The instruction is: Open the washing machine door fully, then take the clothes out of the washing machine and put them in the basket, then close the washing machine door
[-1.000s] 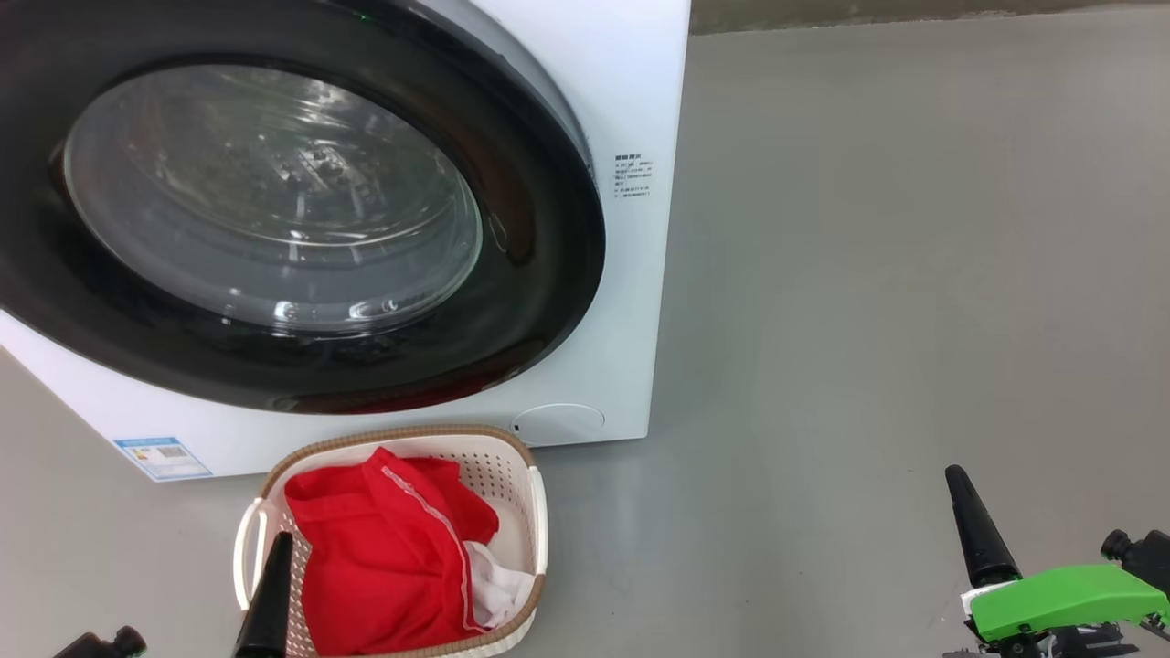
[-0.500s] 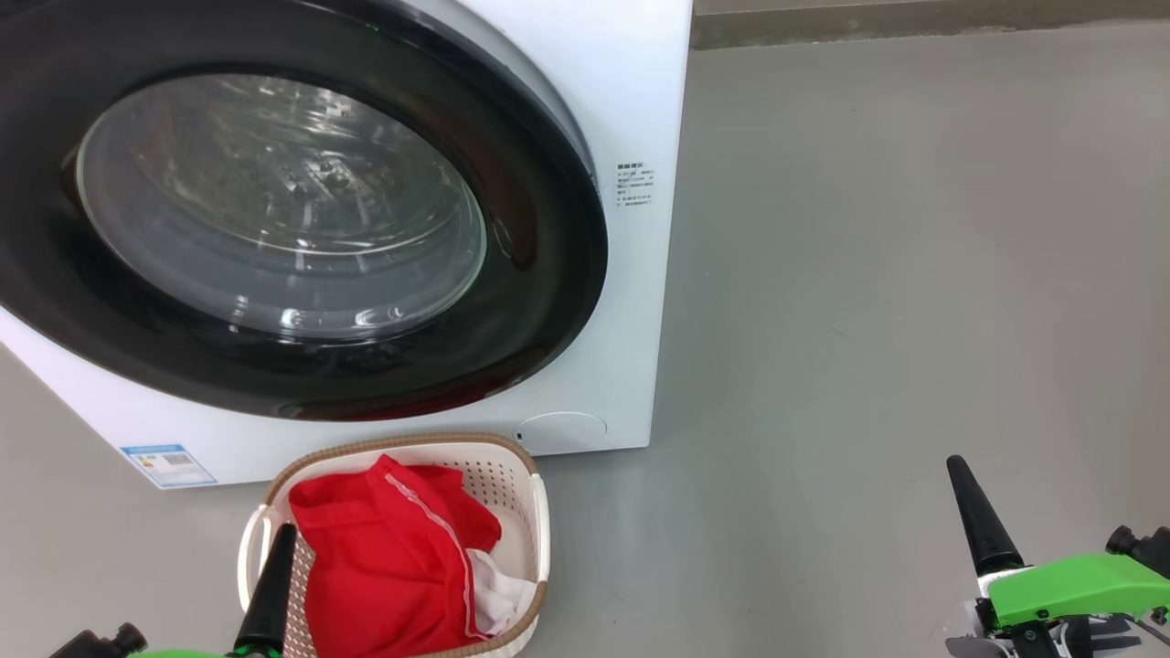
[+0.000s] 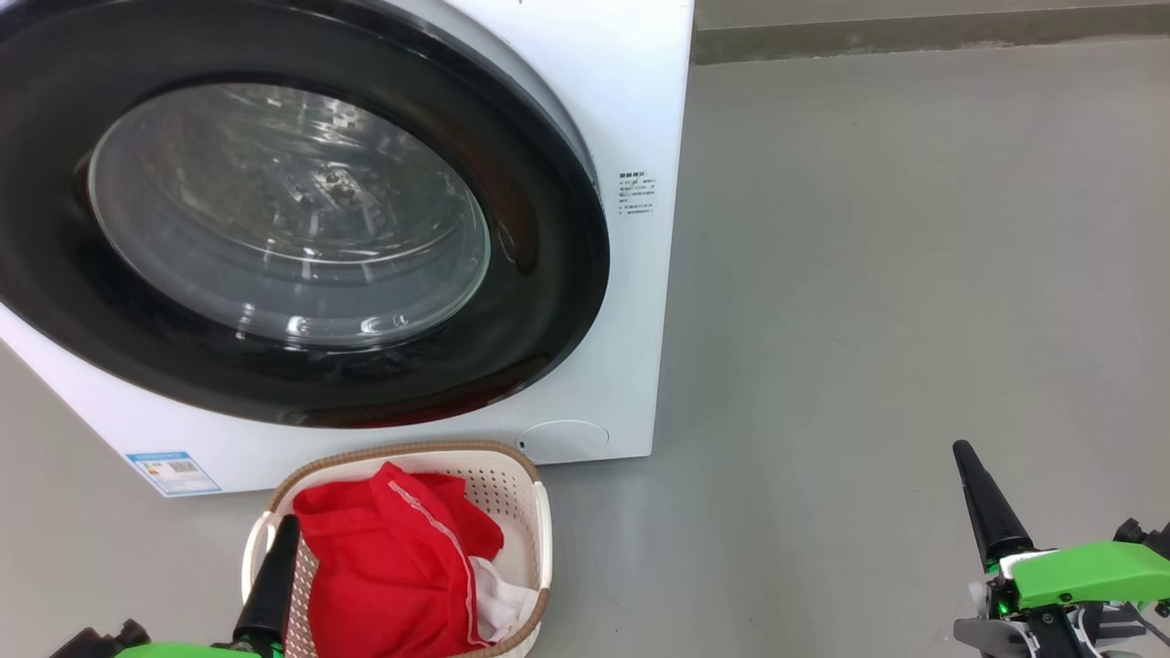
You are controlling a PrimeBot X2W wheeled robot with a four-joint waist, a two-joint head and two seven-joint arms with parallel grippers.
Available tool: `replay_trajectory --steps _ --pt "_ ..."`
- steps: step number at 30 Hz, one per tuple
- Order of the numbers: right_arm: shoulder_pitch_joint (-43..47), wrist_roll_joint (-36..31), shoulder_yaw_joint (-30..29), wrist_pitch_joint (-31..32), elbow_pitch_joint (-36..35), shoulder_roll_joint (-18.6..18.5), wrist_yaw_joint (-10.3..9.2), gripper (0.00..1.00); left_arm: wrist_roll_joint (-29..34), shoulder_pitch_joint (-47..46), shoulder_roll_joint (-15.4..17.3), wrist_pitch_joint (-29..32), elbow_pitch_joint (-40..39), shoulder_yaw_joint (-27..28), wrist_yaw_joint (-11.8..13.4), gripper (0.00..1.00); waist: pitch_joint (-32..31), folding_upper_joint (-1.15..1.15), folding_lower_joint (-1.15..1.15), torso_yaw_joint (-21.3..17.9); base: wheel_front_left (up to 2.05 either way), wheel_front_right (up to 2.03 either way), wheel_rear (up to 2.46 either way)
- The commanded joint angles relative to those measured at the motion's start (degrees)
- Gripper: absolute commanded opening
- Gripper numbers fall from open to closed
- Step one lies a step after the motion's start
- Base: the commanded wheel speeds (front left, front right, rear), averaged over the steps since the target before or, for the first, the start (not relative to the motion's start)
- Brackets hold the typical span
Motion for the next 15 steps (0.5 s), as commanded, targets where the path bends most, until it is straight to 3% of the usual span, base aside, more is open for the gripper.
replay_trajectory --steps 1,15 --pt "-2.54 2.01 0.73 0.53 -1.74 -1.03 -0.03 0.0 -1.59 -2.46 0.39 0.52 -1.11 2.0 -0.36 0.0 -0.12 0.0 0.0 0.03 0.0 0.0 0.0" --pt "-3.35 10.3 -0.01 2.97 -2.04 -1.12 -0.03 0.0 -9.39 -3.4 -0.03 2.89 -0.73 2.66 -0.41 0.0 -1.11 0.0 0.0 0.21 0.0 0.0 0.0"
